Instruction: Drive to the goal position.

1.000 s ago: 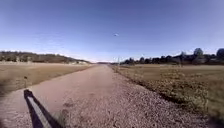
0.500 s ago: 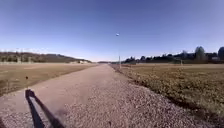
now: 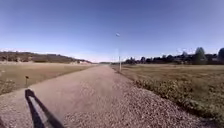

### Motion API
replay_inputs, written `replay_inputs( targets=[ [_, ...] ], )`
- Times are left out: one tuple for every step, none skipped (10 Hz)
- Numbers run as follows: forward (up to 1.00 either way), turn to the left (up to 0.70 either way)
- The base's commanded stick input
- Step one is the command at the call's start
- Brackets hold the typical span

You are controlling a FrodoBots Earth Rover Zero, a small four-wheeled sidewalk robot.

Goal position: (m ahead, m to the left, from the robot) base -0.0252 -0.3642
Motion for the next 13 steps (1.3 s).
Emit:
replay_inputs(
  targets=[
    [0.5, 0.0],
    [0.5, 0.0],
    [0.5, 0.0],
    [0.5, 0.0],
    [0.5, 0.0],
    [0.5, 0.0],
    [0.5, 0.0],
    [0.5, 0.0],
    [0.5, 0.0],
    [0.5, 0.0],
    [0.5, 0.0],
    [0.5, 0.0],
    [0.5, 0.0]
  ],
)
